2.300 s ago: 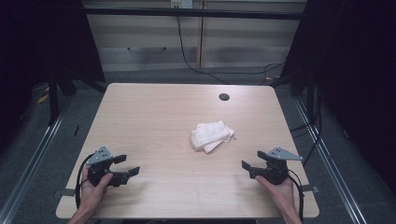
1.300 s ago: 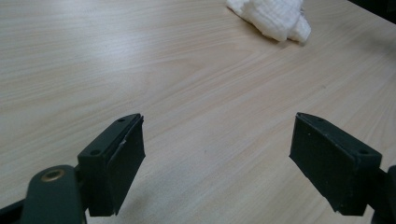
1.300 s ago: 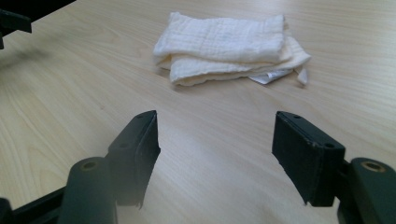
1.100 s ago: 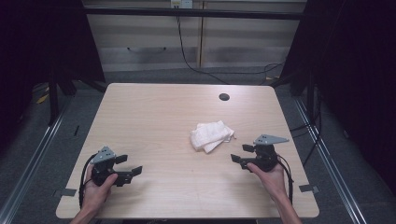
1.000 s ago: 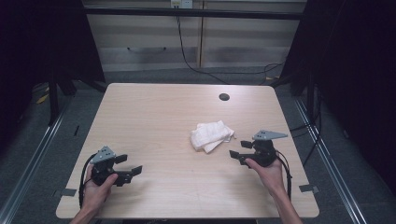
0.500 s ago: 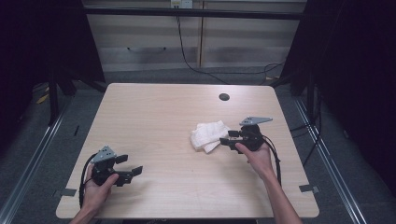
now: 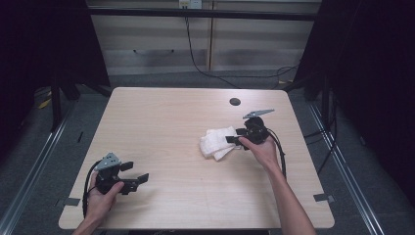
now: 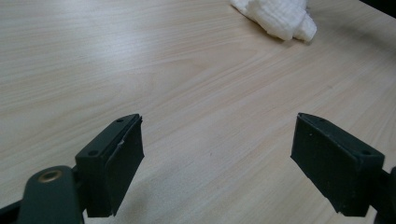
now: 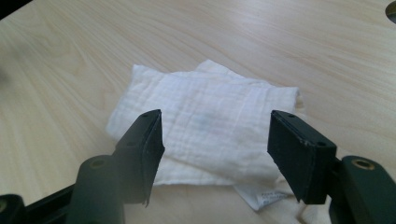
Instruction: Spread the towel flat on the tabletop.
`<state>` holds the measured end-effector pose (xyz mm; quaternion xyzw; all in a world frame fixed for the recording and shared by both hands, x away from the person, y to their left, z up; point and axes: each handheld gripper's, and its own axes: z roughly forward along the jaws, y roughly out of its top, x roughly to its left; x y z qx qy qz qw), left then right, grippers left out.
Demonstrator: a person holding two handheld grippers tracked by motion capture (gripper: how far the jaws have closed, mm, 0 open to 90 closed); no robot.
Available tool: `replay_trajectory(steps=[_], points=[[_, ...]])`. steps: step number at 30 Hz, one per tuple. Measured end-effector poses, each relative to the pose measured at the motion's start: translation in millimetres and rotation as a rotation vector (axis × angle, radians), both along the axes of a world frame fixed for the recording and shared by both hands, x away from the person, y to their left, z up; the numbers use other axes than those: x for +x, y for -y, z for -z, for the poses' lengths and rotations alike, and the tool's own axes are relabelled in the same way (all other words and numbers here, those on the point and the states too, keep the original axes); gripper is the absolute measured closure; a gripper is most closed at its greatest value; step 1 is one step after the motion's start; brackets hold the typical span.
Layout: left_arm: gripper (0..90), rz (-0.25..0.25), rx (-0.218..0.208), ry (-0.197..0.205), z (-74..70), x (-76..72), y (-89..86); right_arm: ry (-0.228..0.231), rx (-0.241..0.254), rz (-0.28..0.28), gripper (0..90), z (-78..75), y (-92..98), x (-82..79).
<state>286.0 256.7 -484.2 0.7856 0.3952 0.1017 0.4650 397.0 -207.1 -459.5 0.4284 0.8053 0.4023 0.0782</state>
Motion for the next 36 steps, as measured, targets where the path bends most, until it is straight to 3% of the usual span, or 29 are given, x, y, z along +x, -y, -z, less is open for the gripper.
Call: replay_trajectory(steps=[8, 12, 13, 19, 25, 29, 32, 36], points=[[16.4, 0.006, 0.014, 0.002, -0.1, 0.4, -1.7, -0.036, -0.040, 0.001, 40.1, 19.2, -7.5, 11.6], [16.4, 0.013, 0.016, 0.002, 0.2, 0.1, -0.5, -0.081, -0.111, -0.006, 43.0, 32.2, -11.6, 14.0], [16.4, 0.013, 0.016, 0.002, 0.2, 0.1, -0.5, -0.058, -0.110, -0.011, 46.2, 34.9, -12.0, 13.5], [16.5, 0.014, 0.016, 0.001, 0.1, 0.1, 0.2, -0.062, -0.133, -0.006, 74.2, 34.6, -11.0, 10.7], [16.5, 0.014, 0.017, 0.002, 0.1, 0.0, 0.2, -0.067, -0.119, -0.035, 83.4, 35.5, -14.8, 4.2], [16.5, 0.013, 0.014, 0.001, 0.2, -0.1, 0.6, -0.073, -0.110, -0.053, 84.3, 35.7, -18.2, -1.2], [16.5, 0.016, 0.016, 0.000, 0.3, -0.1, 0.8, -0.072, -0.067, -0.081, 84.8, 38.3, -22.4, -11.6], [16.5, 0.019, 0.026, 0.000, 0.6, 0.3, 1.3, -0.071, -0.068, -0.100, 85.0, 38.2, -26.5, -20.6]])
